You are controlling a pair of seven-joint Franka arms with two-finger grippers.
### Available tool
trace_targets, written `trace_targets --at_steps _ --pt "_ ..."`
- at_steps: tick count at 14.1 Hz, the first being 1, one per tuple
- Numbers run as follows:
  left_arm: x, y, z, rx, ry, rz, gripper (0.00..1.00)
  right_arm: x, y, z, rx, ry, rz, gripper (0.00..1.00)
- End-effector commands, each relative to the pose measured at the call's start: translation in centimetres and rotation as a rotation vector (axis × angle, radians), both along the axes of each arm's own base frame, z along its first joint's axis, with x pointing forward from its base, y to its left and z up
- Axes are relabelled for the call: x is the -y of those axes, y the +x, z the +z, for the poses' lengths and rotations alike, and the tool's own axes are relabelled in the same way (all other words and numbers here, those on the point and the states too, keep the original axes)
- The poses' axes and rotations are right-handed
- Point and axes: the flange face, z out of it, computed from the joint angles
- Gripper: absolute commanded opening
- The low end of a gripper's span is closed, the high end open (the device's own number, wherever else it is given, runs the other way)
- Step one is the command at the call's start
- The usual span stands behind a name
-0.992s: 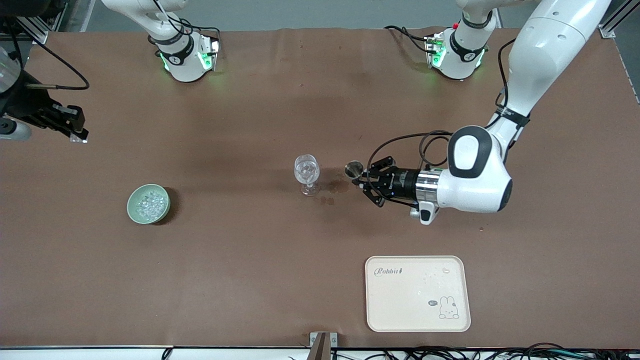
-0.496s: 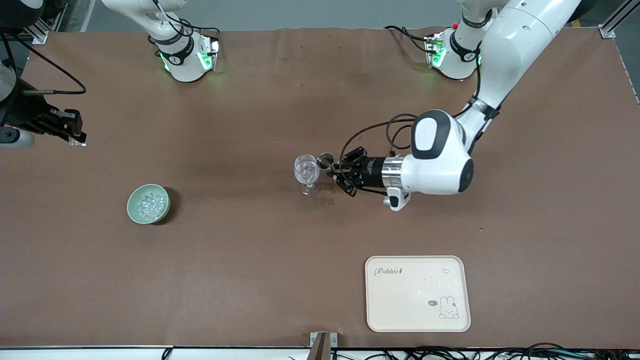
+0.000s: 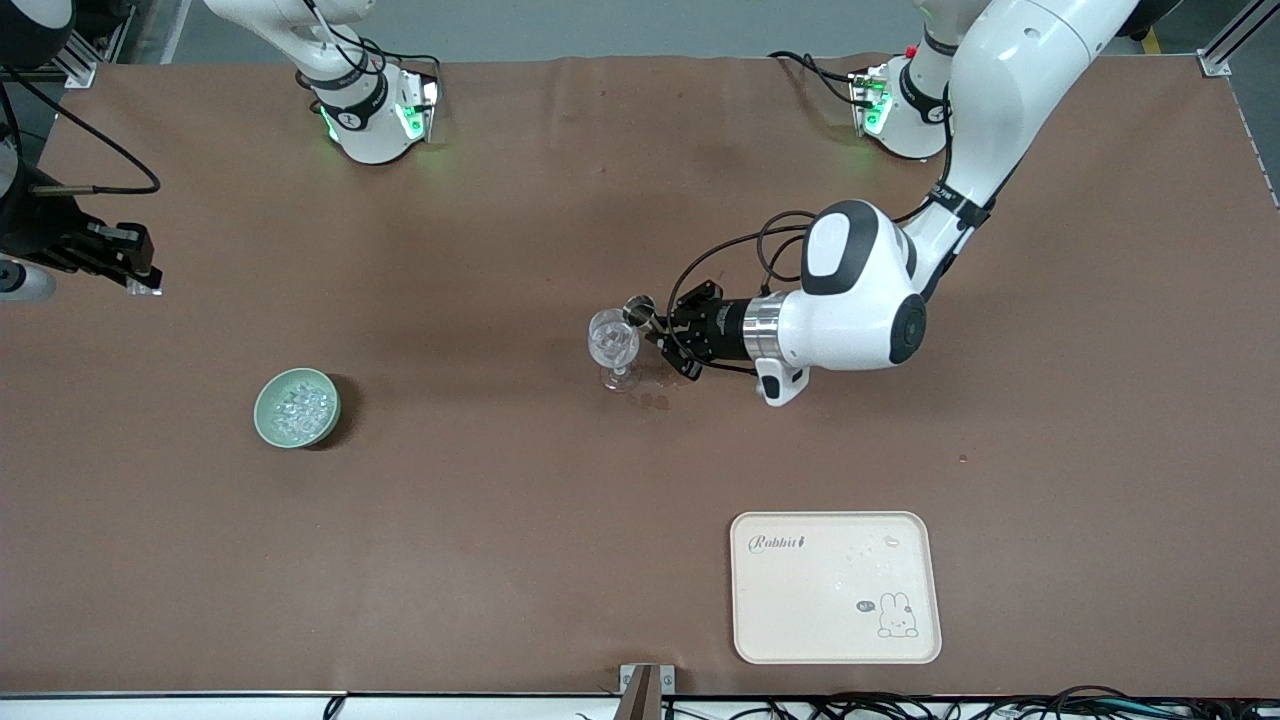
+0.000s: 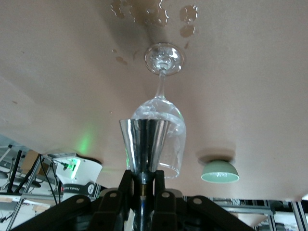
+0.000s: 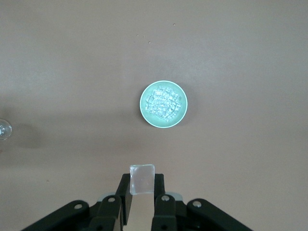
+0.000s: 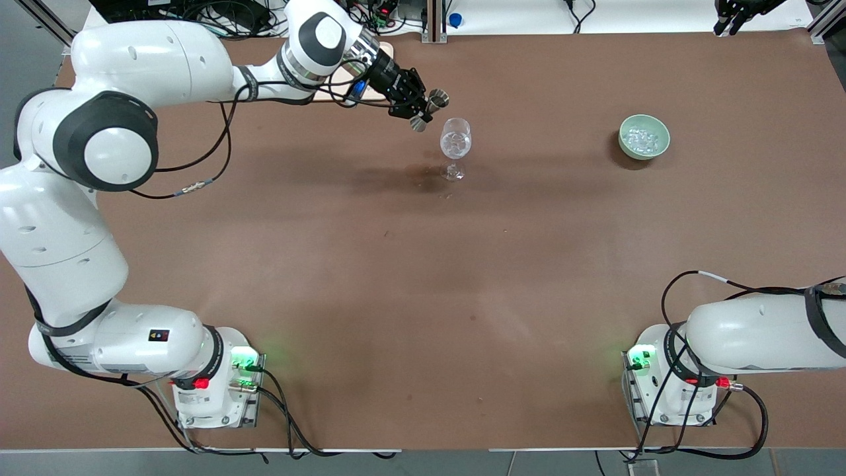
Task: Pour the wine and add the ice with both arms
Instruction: 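Tilt the metal jigger over the wine glass with the left gripper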
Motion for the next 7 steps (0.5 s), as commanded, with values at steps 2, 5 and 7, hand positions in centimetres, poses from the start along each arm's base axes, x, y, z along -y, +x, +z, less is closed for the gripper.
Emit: trace_targets --at_steps 2,5,7 --pt "1.02 -0.88 0.85 0.018 0.069 0.037 0.0 0.16 -0.01 0.03 0.002 0.006 0.01 0.02" --pt "1.62 -1.04 0.67 0.037 0.098 0.051 0.0 0.15 0.0 0.1 0.003 0.007 0.01 0.02" --pt "1.88 -1.17 0.65 0.055 0.136 0.044 0.0 0.15 0.0 0.1 0.003 0.007 0.01 0.03"
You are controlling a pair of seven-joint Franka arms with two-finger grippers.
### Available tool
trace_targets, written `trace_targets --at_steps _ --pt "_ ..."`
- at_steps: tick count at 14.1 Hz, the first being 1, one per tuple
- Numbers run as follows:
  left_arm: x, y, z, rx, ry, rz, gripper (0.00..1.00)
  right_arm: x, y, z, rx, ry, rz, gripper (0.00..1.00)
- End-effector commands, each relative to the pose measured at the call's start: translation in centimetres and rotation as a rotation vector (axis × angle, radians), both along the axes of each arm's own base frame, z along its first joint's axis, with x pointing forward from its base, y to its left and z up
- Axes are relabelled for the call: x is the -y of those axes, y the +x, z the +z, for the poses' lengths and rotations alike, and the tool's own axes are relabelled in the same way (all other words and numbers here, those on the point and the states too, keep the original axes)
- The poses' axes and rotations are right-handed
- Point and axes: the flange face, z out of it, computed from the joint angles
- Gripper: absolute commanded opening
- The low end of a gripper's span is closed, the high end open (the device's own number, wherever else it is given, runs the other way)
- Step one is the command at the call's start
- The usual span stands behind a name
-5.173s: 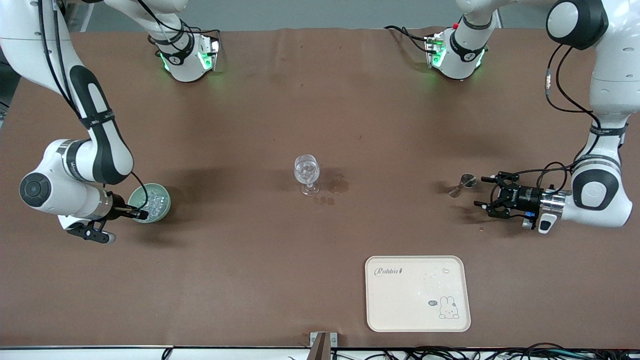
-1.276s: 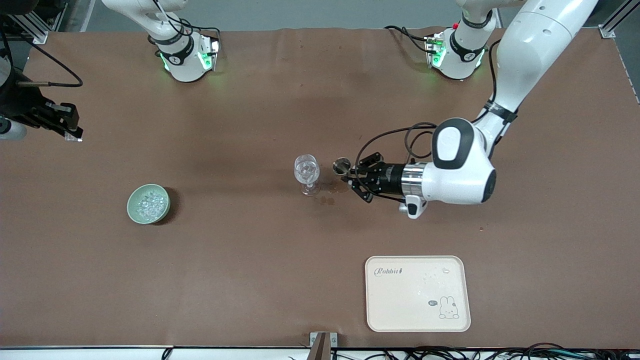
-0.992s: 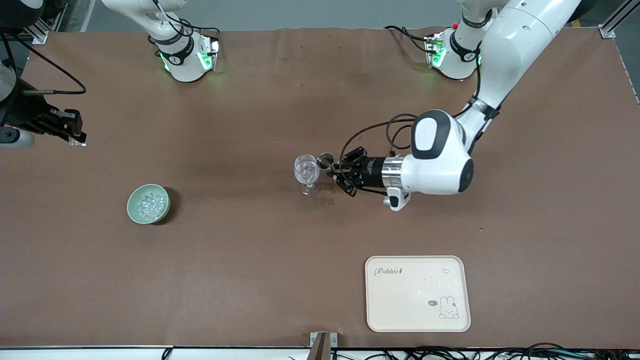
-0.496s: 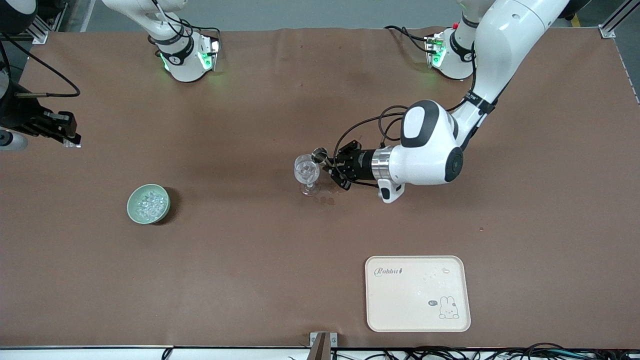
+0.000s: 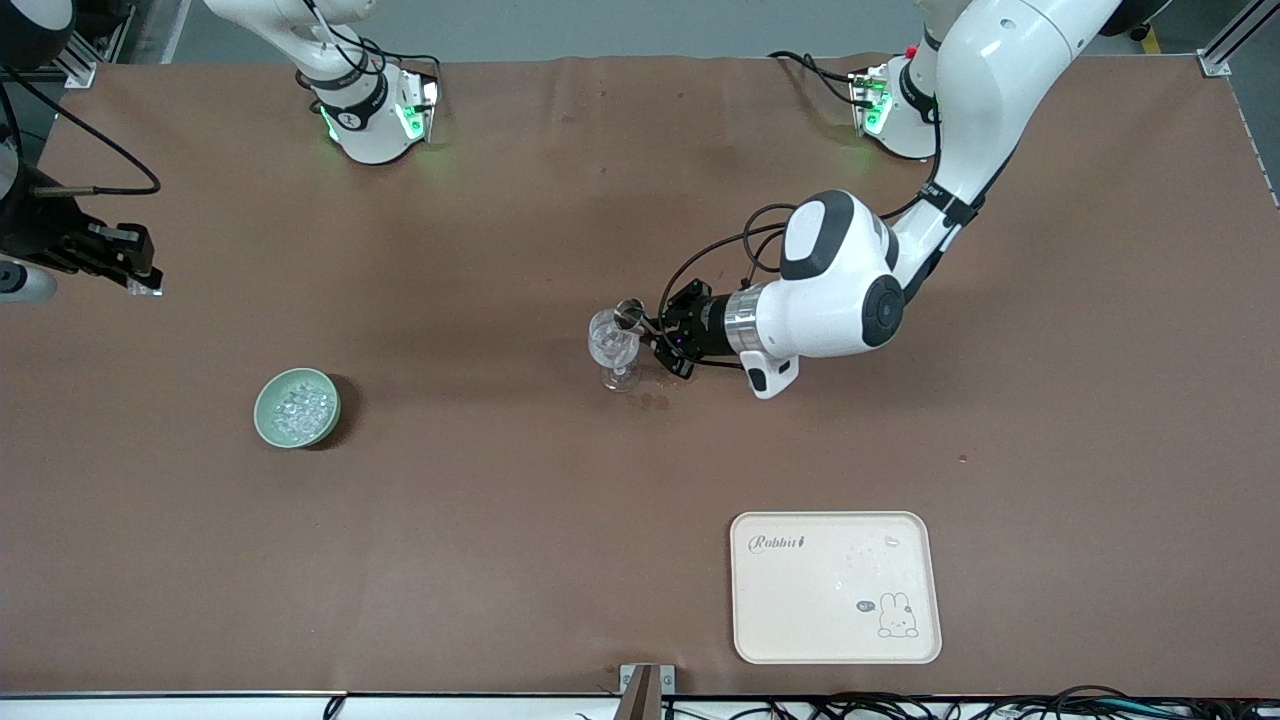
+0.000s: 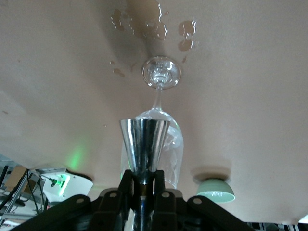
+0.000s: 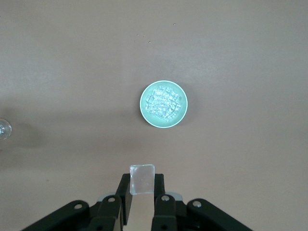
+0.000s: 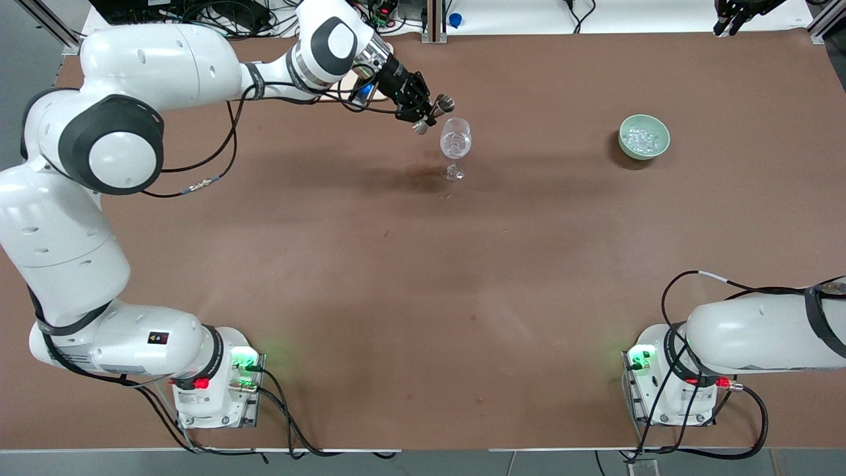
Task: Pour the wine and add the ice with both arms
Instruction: 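Tilt the metal jigger over the wine glass with the left gripper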
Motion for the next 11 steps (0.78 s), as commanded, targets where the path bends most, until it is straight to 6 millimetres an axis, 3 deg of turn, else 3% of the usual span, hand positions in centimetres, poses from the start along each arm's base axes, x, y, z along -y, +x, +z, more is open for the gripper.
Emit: trace_targets --at_steps 1,11 --pt "0.5 -0.6 0.6 0.031 0.061 0.005 0.0 0.2 0.0 0.1 0.004 0.007 0.006 0.03" --pt "2.5 -1.3 0.8 0.066 0.184 0.031 0.0 0.2 -0.1 0.2 0.004 0.009 0.006 0.03"
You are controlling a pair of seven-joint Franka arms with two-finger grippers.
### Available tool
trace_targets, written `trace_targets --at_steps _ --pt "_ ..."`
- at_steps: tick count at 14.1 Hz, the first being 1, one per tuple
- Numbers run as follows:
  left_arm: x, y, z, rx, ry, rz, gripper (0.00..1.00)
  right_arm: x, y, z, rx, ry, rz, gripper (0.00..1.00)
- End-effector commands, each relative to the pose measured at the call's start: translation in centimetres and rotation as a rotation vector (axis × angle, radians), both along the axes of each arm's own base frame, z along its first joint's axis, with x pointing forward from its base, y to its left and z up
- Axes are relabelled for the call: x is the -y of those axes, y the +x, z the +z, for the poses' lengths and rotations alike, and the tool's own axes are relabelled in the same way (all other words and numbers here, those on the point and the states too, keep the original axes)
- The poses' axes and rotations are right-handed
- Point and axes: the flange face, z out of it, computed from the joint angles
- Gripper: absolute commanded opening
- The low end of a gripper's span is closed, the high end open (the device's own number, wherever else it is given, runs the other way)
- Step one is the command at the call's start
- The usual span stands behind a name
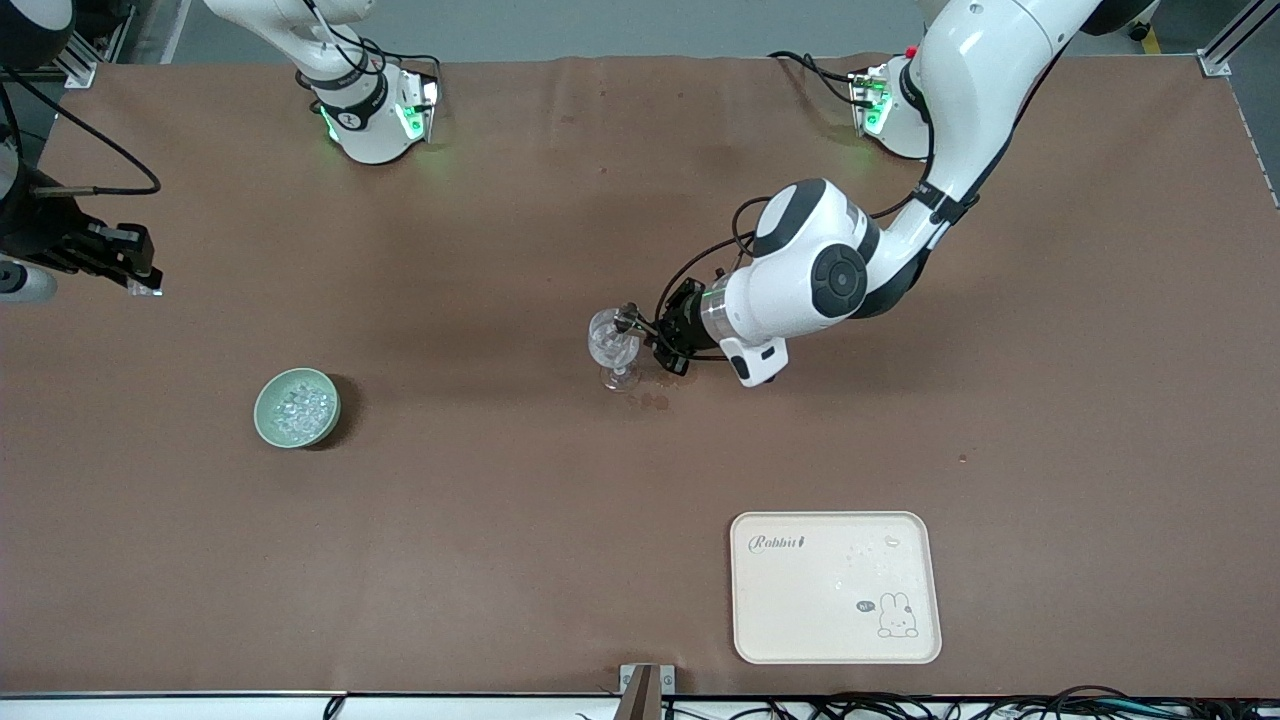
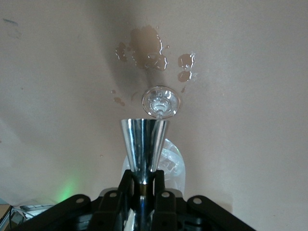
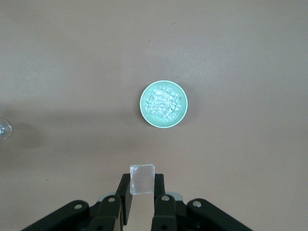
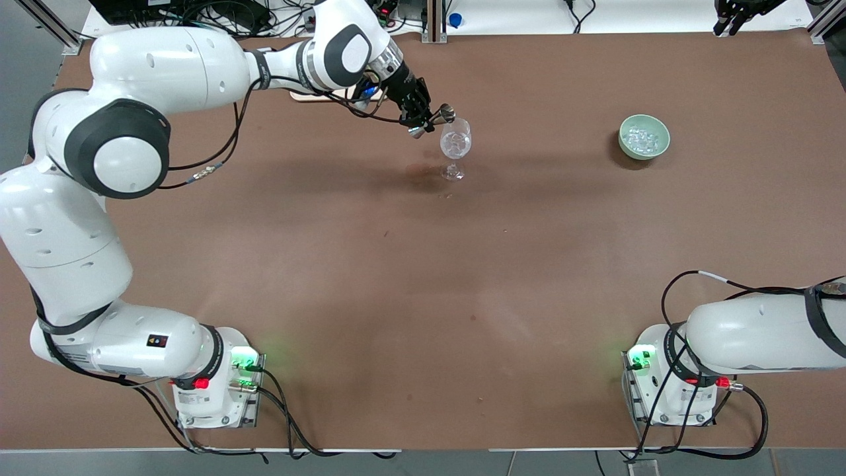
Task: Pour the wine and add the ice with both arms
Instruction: 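Tilt the metal jigger over the wine glass with the left gripper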
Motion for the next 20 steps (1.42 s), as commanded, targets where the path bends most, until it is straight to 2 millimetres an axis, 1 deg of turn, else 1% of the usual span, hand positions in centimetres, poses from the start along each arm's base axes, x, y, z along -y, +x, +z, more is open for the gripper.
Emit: trace_targets --at_steps 1,2,4,6,12,13,17,19,20 --pt "0.8 -0.3 0.7 0.02 0.026 0.015 0.0 0.2 -0.1 0.2 0.004 0.008 0.005 0.03" --pt "0.9 -0.4 0.7 0.028 0.044 0.019 0.0 0.2 -0.1 0.2 0.004 0.008 0.005 0.03" --pt "1.0 0.1 1.3 0.056 0.076 0.038 0.0 0.2 -0.1 0.2 0.004 0.008 0.005 0.03" --pt "2.1 -0.7 1.2 0.064 0.102 0.038 0.0 0.2 -0.1 0.2 0.004 0.008 0.005 0.03" --pt "2.4 -1.0 1.3 0.081 0.122 0.036 0.0 0.2 -0.1 0.2 0.002 0.008 0.005 0.03" --pt "2.8 -1.3 1.4 0.086 0.132 0.039 0.0 0.3 -0.1 0.2 0.002 0.008 0.005 0.03" --pt "2.7 -1.2 1.2 0.088 0.142 0.042 0.0 0.2 -0.1 0.3 0.004 0.008 0.005 0.04" --pt "1.9 -0.4 0.3 0.071 0.14 0.05 0.0 0.3 -0.2 0.3 0.004 0.008 0.003 0.04" --pt "2.0 -0.5 0.4 0.066 0.139 0.048 0.0 0.3 -0.1 0.3 0.004 0.01 0.003 0.04"
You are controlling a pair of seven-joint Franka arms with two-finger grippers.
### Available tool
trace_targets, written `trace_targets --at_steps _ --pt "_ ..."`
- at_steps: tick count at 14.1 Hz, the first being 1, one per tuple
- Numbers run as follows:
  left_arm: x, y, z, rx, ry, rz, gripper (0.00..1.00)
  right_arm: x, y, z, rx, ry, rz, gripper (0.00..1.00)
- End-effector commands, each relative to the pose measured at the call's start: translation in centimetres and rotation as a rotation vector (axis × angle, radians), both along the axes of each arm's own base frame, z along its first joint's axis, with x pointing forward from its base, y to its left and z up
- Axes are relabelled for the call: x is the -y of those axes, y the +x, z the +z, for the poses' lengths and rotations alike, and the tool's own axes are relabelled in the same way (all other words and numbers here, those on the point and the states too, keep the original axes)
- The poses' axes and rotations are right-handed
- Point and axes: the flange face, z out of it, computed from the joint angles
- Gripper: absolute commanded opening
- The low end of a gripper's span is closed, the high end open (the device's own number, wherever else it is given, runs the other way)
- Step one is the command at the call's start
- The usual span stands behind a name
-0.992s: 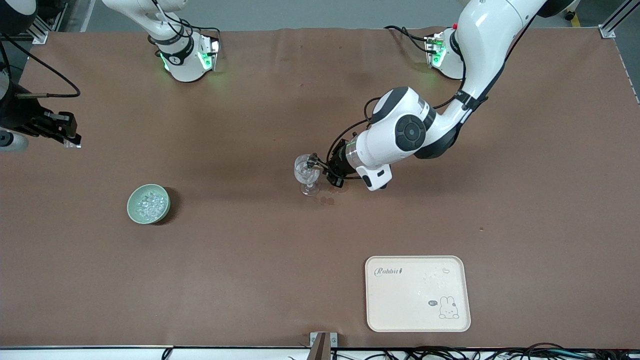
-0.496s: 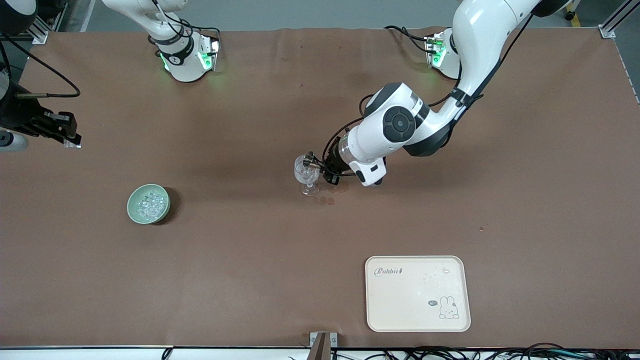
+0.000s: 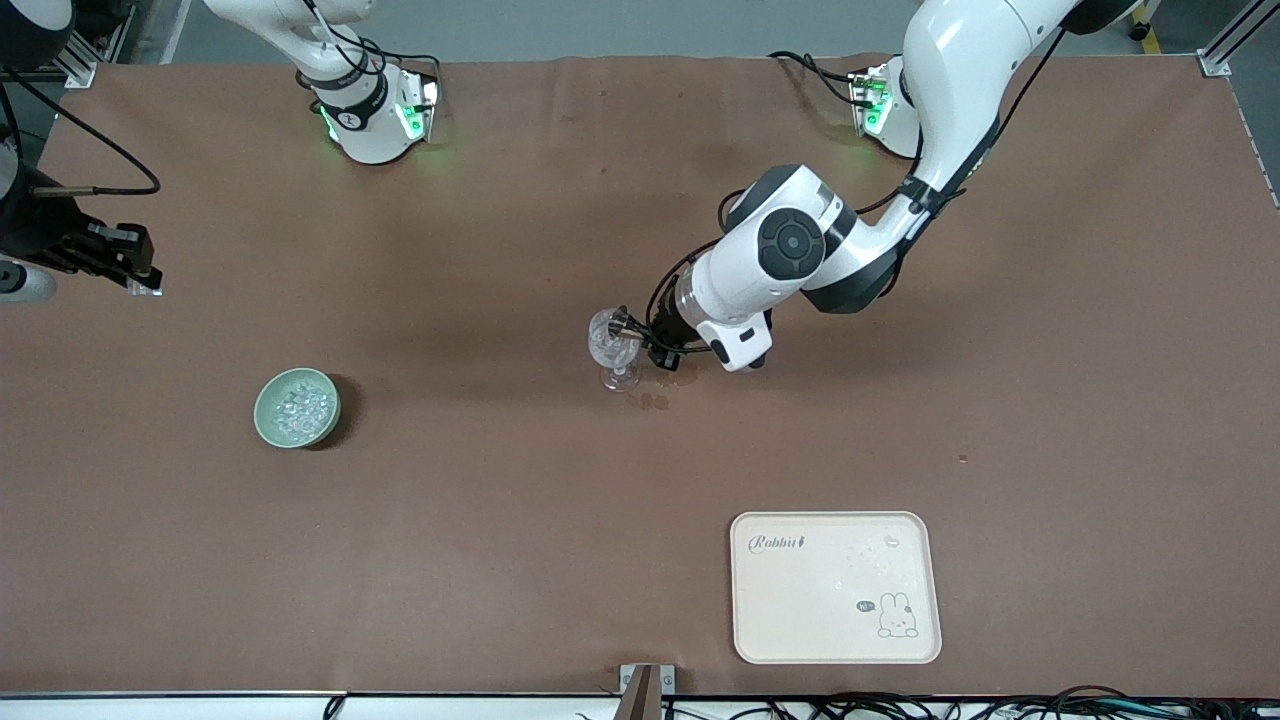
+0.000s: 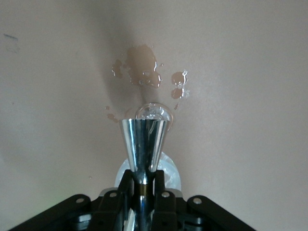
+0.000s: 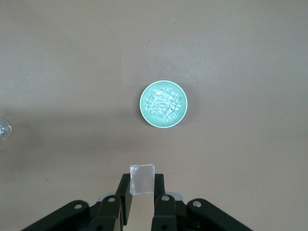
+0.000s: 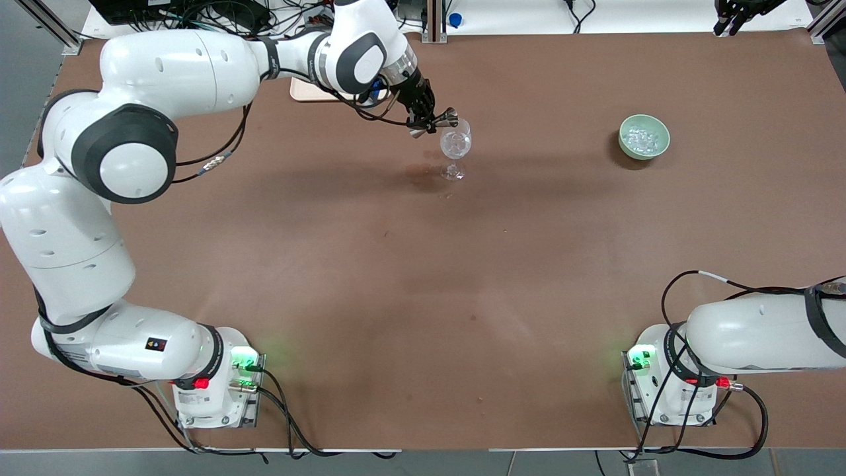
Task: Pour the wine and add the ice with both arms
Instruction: 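Carry the jigger toward the tray while the right gripper brings ice over the glass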
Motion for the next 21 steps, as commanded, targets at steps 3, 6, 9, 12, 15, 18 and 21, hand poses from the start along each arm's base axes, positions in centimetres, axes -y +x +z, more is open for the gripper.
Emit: trace_targets --at_steps 3,6,9,12,15,18,21 --pt "0.1 0.3 0.1 -0.027 -0.017 0.022 0.0 0.3 -0.2 0.3 0.004 0.01 0.002 0.04" --pt "0.2 0.9 1.4 -0.082 -0.077 0.046 0.0 0.7 -0.2 0.3 0.003 0.01 -0.004 0.04" --pt "-1.0 2.2 2.6 -0.148 -0.133 0.03 0.0 0.5 -0.2 0.3 0.001 0.01 -0.004 0.04" --pt "-3.4 4.0 2.9 -0.206 -0.284 0.025 0.0 -1.3 -0.4 0.4 -0.006 0.009 0.002 0.02" --pt "-6.2 6.2 2.8 -0.201 -0.379 0.032 0.0 -5.8 -0.5 0.5 0.004 0.008 -0.025 0.02" --pt "-10.1 10.2 3.3 -0.212 -0.498 0.073 0.0 -12.6 -0.9 0.4 0.029 0.011 -0.058 0.01" --pt "-15.7 14.6 2.5 -0.194 -0.622 0.158 0.0 -20.8 -0.3 -2.4 0.056 0.024 -0.117 0.01"
